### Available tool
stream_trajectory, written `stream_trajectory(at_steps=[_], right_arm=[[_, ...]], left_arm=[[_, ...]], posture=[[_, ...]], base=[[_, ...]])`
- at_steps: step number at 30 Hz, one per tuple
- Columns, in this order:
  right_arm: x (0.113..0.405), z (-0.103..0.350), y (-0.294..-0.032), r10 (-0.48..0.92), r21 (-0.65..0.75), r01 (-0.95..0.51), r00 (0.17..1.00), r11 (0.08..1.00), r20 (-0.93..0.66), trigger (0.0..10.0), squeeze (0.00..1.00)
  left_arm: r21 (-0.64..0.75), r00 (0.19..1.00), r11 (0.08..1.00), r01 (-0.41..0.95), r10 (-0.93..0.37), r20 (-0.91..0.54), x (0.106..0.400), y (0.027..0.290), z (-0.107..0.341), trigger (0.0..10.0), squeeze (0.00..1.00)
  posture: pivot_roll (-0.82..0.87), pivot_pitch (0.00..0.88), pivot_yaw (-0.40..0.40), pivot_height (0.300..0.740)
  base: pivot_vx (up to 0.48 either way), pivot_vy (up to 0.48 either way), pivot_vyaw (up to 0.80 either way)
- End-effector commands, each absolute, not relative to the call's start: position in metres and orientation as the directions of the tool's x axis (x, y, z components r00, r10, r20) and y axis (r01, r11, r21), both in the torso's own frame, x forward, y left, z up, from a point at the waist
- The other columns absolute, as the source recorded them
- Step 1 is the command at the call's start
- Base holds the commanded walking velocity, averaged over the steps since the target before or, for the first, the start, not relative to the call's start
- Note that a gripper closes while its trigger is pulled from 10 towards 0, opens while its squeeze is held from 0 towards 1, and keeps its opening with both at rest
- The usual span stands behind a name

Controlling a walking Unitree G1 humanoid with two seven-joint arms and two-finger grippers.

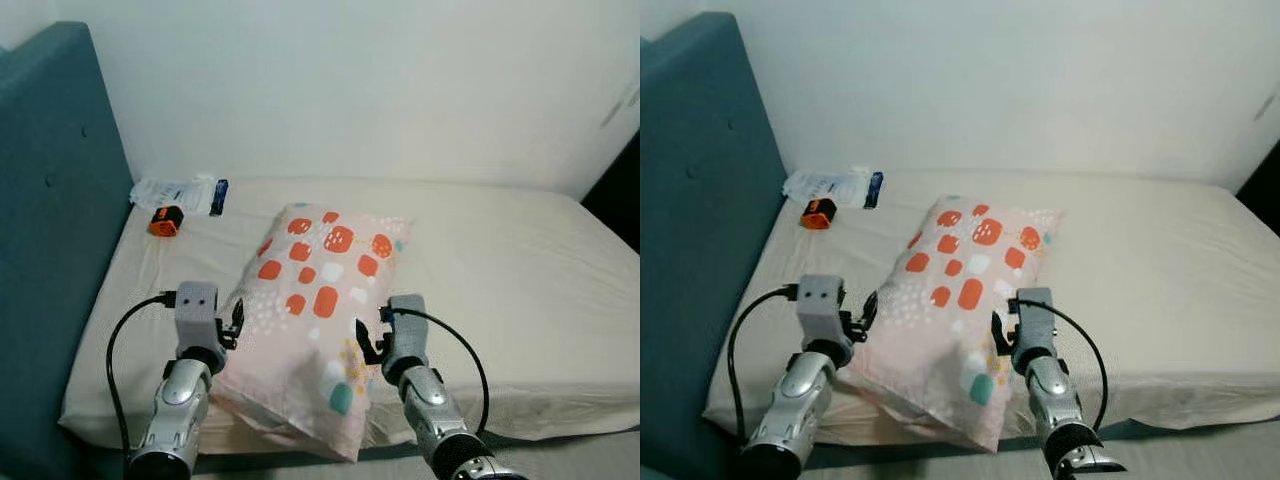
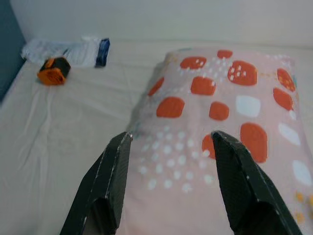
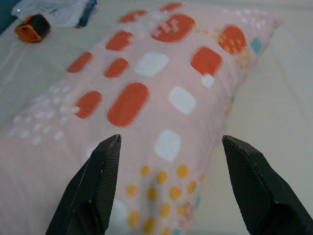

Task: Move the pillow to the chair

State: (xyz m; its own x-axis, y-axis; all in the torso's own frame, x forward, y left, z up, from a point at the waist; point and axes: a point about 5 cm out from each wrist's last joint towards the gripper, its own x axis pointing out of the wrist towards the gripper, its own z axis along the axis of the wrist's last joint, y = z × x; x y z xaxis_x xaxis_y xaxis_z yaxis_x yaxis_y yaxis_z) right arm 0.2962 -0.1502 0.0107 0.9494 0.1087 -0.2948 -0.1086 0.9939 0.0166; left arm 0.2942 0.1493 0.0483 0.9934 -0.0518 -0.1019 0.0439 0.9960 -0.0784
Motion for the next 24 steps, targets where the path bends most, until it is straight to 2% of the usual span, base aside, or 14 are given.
stream_trajectory(at_steps=[1,15,19,24], right_arm=[[0.2929,0.0068,-0.1555,0.087,0.024,-0.083,0.946,0.996,-0.312,10.0,0.00],[0.2953,0.0086,-0.1570,0.090,0.018,-0.088,0.945,0.996,-0.314,10.0,0.00],[0.2956,0.0092,-0.1559,0.107,-0.031,-0.123,0.943,0.992,-0.315,10.0,0.00],[0.2970,0.0111,-0.1563,0.100,-0.062,-0.124,0.947,0.990,-0.305,10.0,0.00]], left_arm=[[-0.081,0.994,0.996,0.045,-0.053,-0.094,0.2956,0.1476,0.0496,10.0,0.00],[-0.059,0.991,0.998,0.036,-0.044,-0.127,0.2924,0.1477,0.0434,10.0,0.00],[-0.057,0.991,0.998,0.020,-0.027,-0.130,0.2927,0.1476,0.0429,10.0,0.00],[-0.059,0.992,0.998,0.007,-0.014,-0.126,0.2938,0.1484,0.0438,10.0,0.00]], posture=[[0.06,0.000,-0.074,0.740],[0.06,0.000,-0.083,0.740],[0.06,0.000,-0.083,0.740],[0.06,0.000,-0.083,0.740]], base=[[0.000,0.000,0.00],[0.000,0.000,0.00],[0.000,0.000,0.00],[0.000,0.000,0.75]])
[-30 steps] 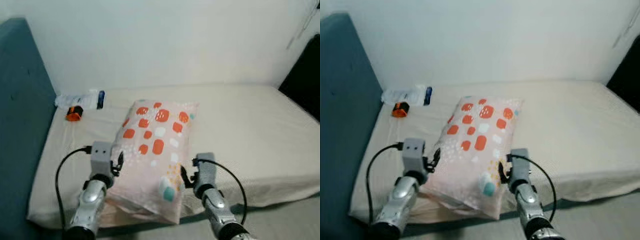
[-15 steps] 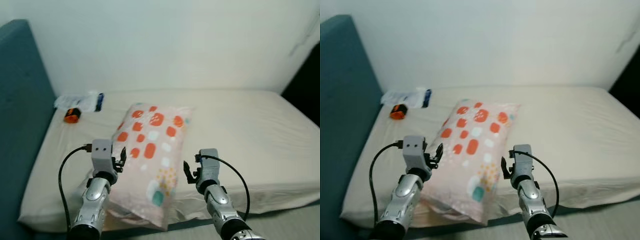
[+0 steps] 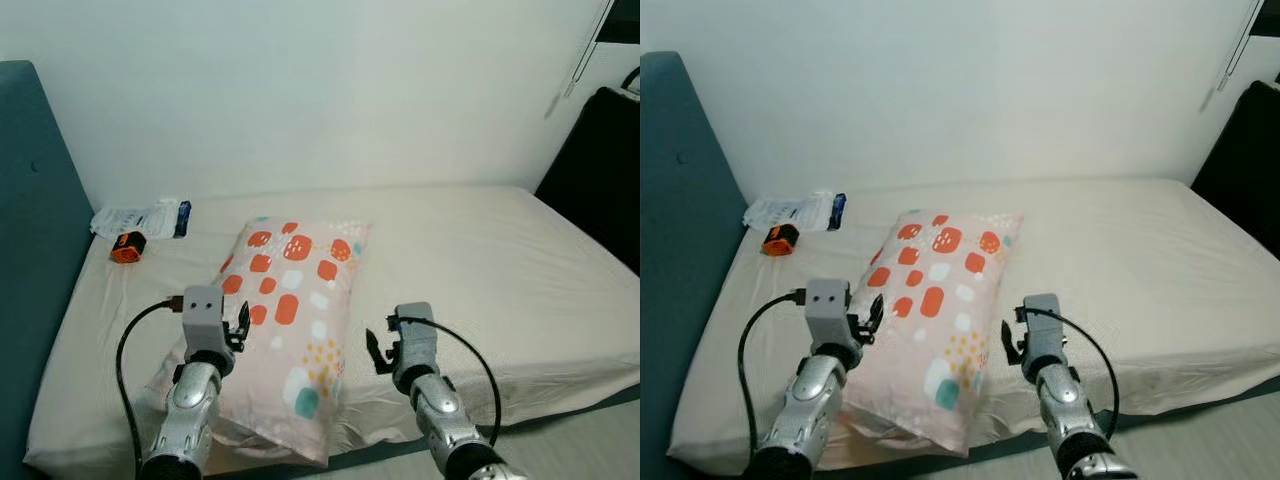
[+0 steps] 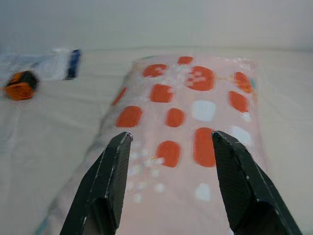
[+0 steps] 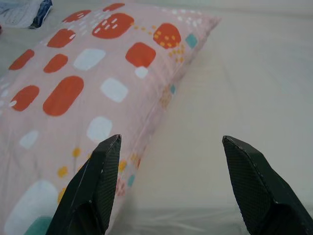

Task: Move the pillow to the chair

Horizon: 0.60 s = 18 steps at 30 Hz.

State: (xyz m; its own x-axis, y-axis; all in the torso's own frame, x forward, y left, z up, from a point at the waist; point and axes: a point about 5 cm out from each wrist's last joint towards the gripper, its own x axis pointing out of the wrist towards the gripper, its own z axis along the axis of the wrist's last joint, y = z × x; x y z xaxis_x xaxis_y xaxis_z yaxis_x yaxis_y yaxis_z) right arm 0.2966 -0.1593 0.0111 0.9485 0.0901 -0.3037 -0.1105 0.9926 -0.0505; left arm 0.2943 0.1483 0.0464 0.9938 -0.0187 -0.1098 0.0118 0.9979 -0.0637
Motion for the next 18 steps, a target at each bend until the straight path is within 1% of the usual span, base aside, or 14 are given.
stream_trajectory(at_steps=[1,7,8,14,16,18], right_arm=[[0.2970,0.0111,-0.1563,0.100,-0.062,-0.124,0.947,0.990,-0.305,10.0,0.00],[0.2966,0.0115,-0.1567,0.099,-0.043,-0.116,0.950,0.992,-0.296,10.0,0.00],[0.2966,0.0122,-0.1579,0.091,0.000,-0.095,0.954,0.995,-0.285,10.0,0.00],[0.2959,0.0130,-0.1605,0.075,0.021,-0.072,0.960,0.997,-0.270,10.0,0.00],[0.2954,0.0126,-0.1607,0.071,0.015,-0.070,0.960,0.997,-0.269,10.0,0.00],[0.2954,0.0125,-0.1600,0.071,0.015,-0.070,0.960,0.997,-0.270,10.0,0.00]], left_arm=[[-0.059,0.992,0.998,0.007,-0.014,-0.126,0.2938,0.1484,0.0438,10.0,0.00],[-0.072,0.991,0.997,0.005,-0.015,-0.135,0.2929,0.1484,0.0424,10.0,0.00],[-0.069,0.990,0.998,0.003,-0.013,-0.144,0.2923,0.1490,0.0413,10.0,0.00],[-0.055,0.988,0.998,-0.005,-0.003,-0.152,0.2918,0.1516,0.0400,10.0,0.00],[0.004,0.990,1.000,-0.012,0.012,-0.141,0.2927,0.1541,0.0420,10.0,0.00],[0.020,0.990,1.000,-0.017,0.019,-0.139,0.2930,0.1546,0.0425,10.0,0.00]], posture=[[0.06,0.000,-0.083,0.740],[0.06,0.000,-0.081,0.740],[0.06,0.000,-0.080,0.740],[0.06,0.000,-0.077,0.740],[0.06,0.000,-0.076,0.740],[0.06,0.000,-0.075,0.740]], base=[[0.000,0.000,0.80],[0.000,0.000,0.80],[0.000,0.000,0.00],[0.000,0.000,0.00],[0.000,-0.480,0.00],[0.000,-0.480,0.00]])
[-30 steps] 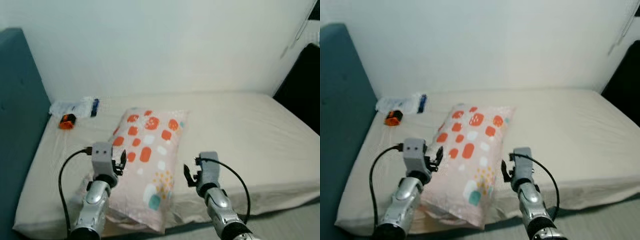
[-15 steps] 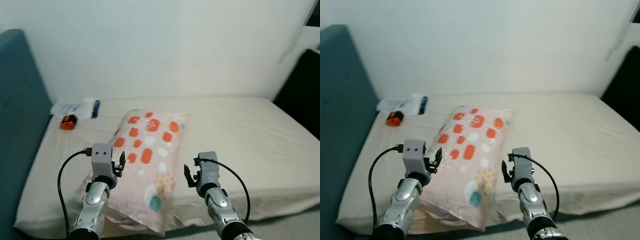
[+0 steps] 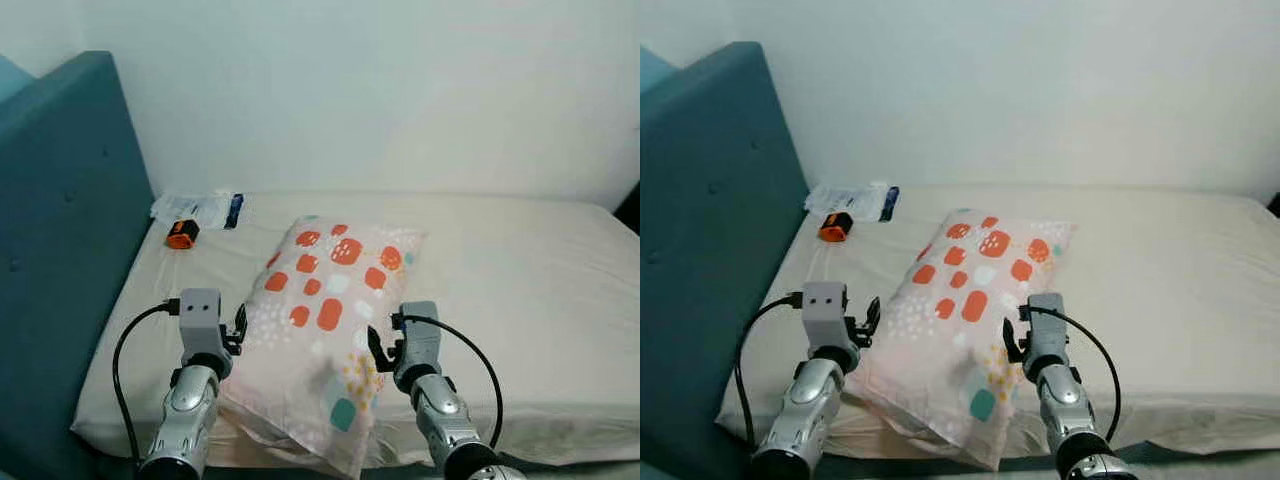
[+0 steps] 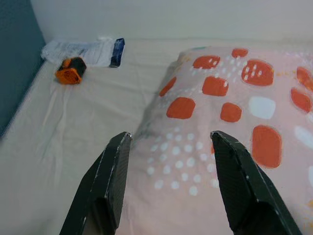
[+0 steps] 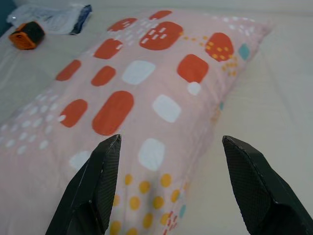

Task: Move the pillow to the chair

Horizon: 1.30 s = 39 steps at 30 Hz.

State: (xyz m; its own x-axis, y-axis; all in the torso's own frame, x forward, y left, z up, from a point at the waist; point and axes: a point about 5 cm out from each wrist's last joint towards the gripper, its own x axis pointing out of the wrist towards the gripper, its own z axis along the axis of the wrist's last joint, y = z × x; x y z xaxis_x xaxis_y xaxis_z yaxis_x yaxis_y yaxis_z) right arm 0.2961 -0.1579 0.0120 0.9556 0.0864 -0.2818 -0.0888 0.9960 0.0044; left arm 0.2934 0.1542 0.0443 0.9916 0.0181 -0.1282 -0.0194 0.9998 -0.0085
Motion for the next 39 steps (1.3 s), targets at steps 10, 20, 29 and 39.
stream_trajectory(at_steps=[10,20,29,39], right_arm=[[0.296,0.013,-0.161,0.071,0.013,-0.070,0.960,0.997,-0.271,10.0,0.00],[0.296,0.013,-0.162,0.072,0.018,-0.070,0.960,0.997,-0.270,10.0,0.00],[0.298,0.015,-0.163,0.069,0.020,-0.066,0.961,0.998,-0.268,10.0,0.00],[0.297,0.014,-0.162,0.074,0.019,-0.072,0.961,0.997,-0.268,10.0,0.00]], left_arm=[[0.006,0.973,0.995,-0.095,0.094,-0.209,0.292,0.162,0.033,10.0,0.00],[0.002,0.975,0.994,-0.113,0.111,-0.193,0.293,0.163,0.036,10.0,0.00],[-0.023,0.985,0.997,-0.071,0.066,-0.159,0.295,0.159,0.040,10.0,0.00],[-0.003,0.986,1.000,-0.015,0.014,-0.164,0.294,0.154,0.038,10.0,0.00]], posture=[[0.05,0.000,-0.077,0.740],[0.05,0.000,-0.077,0.740],[0.05,0.000,-0.076,0.740],[0.05,0.000,-0.072,0.740]], base=[[0.000,-0.240,0.00],[0.000,0.000,0.00],[0.000,0.000,0.00],[0.000,0.000,0.00]])
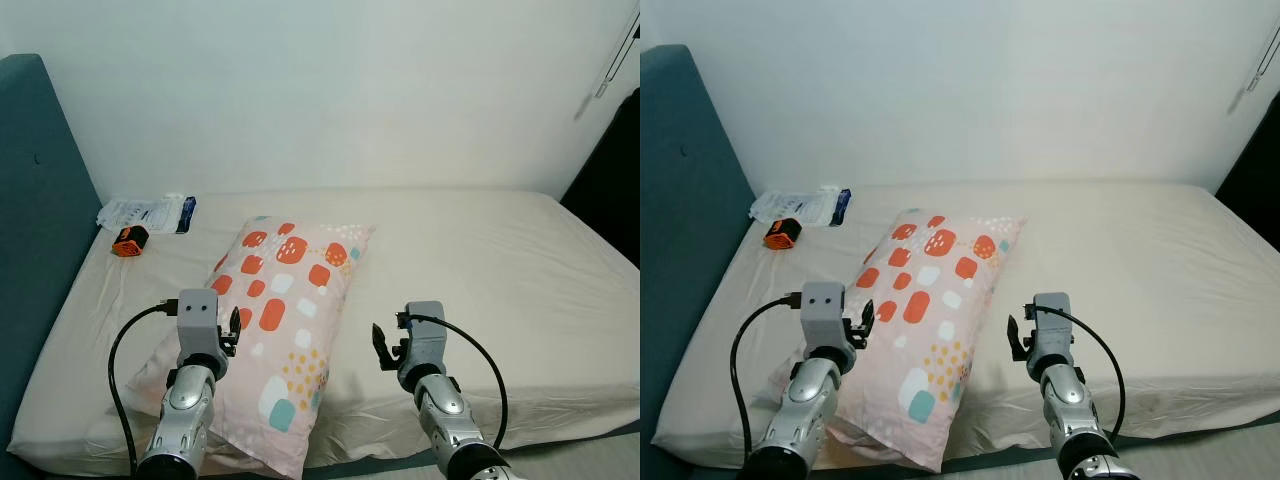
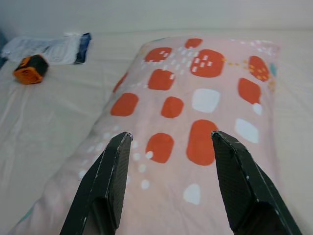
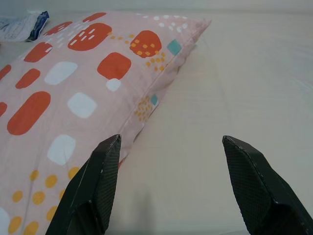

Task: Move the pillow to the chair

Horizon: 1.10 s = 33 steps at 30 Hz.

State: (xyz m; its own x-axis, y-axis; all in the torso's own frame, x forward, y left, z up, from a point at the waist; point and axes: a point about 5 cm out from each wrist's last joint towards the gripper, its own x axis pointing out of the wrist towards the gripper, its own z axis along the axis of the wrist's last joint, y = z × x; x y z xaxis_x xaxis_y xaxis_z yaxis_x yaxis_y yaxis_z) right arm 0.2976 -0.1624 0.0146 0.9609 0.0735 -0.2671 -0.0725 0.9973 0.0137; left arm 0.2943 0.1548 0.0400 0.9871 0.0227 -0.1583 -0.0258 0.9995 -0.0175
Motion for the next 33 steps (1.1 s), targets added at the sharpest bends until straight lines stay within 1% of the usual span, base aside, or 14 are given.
stream_trajectory(at_steps=[1,4,9,10,15,20,22,23,29,33], right_arm=[[0.2974,0.0142,-0.1614,0.074,0.020,-0.072,0.961,0.997,-0.267,10.0,0.00],[0.2975,0.0143,-0.1612,0.073,0.024,-0.070,0.961,0.997,-0.266,10.0,0.00],[0.2977,0.0145,-0.1607,0.075,0.024,-0.072,0.961,0.997,-0.266,10.0,0.00],[0.2980,0.0148,-0.1606,0.075,0.024,-0.071,0.961,0.997,-0.265,10.0,0.00],[0.2985,0.0153,-0.1602,0.075,0.024,-0.071,0.962,0.997,-0.263,10.0,0.00],[0.2987,0.0152,-0.1588,0.077,0.027,-0.072,0.961,0.997,-0.264,10.0,0.00],[0.2986,0.0153,-0.1586,0.077,0.027,-0.072,0.962,0.997,-0.263,10.0,0.00],[0.2986,0.0153,-0.1586,0.077,0.027,-0.072,0.962,0.997,-0.263,10.0,0.00],[0.2983,0.0148,-0.1589,0.077,0.029,-0.072,0.961,0.997,-0.265,10.0,0.00],[0.3006,0.0168,-0.1592,0.082,0.030,-0.077,0.961,0.997,-0.263,10.0,0.00]], left_arm=[[-0.020,0.987,1.000,-0.010,0.006,-0.158,0.2938,0.1525,0.0391,10.0,0.00],[-0.040,0.990,0.999,-0.033,0.027,-0.142,0.2948,0.1545,0.0415,10.0,0.00],[-0.023,0.992,0.999,-0.038,0.035,-0.118,0.2959,0.1572,0.0446,10.0,0.00],[-0.046,0.993,0.998,-0.044,0.039,-0.108,0.2956,0.1585,0.0456,10.0,0.00],[-0.051,0.996,0.998,-0.031,0.026,-0.088,0.2948,0.1585,0.0480,10.0,0.00],[-0.023,0.995,0.999,-0.030,0.028,-0.093,0.2946,0.1581,0.0470,10.0,0.00],[-0.066,0.994,0.997,-0.049,0.042,-0.104,0.2940,0.1588,0.0451,10.0,0.00],[-0.066,0.994,0.997,-0.049,0.042,-0.104,0.2940,0.1588,0.0451,10.0,0.00],[-0.052,0.993,0.997,-0.049,0.043,-0.107,0.2956,0.1598,0.0460,10.0,0.00],[-0.022,0.985,0.998,-0.060,0.056,-0.164,0.2968,0.1605,0.0399,10.0,0.00]], posture=[[0.05,0.000,-0.069,0.740],[0.05,0.000,-0.072,0.740],[0.05,0.000,-0.073,0.740],[0.05,0.000,-0.073,0.740],[0.05,0.000,-0.073,0.740],[0.05,0.000,-0.070,0.740],[0.05,0.000,-0.069,0.740],[0.05,0.000,-0.069,0.740],[0.05,0.000,-0.072,0.740],[0.05,0.000,-0.070,0.740]], base=[[0.000,0.480,0.00],[0.000,0.480,0.00],[0.000,0.000,0.00],[0.000,0.000,0.00],[0.000,0.000,0.00],[0.000,-0.465,0.00],[0.000,0.000,0.00],[0.000,0.000,0.00],[0.000,0.000,0.00],[0.000,0.000,0.00]])
